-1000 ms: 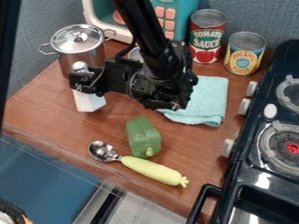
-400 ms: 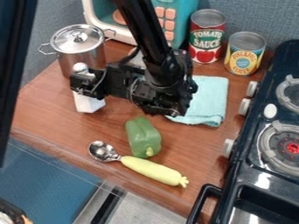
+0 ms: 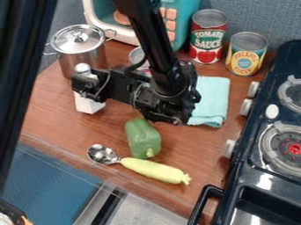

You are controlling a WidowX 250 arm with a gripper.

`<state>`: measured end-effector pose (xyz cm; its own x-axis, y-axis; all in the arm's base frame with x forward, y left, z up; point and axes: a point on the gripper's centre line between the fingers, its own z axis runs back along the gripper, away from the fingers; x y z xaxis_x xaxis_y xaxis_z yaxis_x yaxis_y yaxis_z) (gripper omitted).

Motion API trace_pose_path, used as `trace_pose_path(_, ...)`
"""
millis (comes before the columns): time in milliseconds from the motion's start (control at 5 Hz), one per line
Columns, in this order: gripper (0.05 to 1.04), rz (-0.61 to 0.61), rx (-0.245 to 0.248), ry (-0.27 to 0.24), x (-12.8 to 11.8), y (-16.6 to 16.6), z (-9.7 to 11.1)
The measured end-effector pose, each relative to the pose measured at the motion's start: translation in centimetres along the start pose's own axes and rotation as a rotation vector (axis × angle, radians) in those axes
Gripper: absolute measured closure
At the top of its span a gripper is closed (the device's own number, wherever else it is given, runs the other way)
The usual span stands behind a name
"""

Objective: Change the position of the white container to stand upright

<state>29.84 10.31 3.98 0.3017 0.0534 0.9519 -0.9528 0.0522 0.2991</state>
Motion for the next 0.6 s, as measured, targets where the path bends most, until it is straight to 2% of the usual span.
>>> trace_pose_path(600, 0.461, 0.089, 0.009, 0.011, -0.22, 0.26, 1.0)
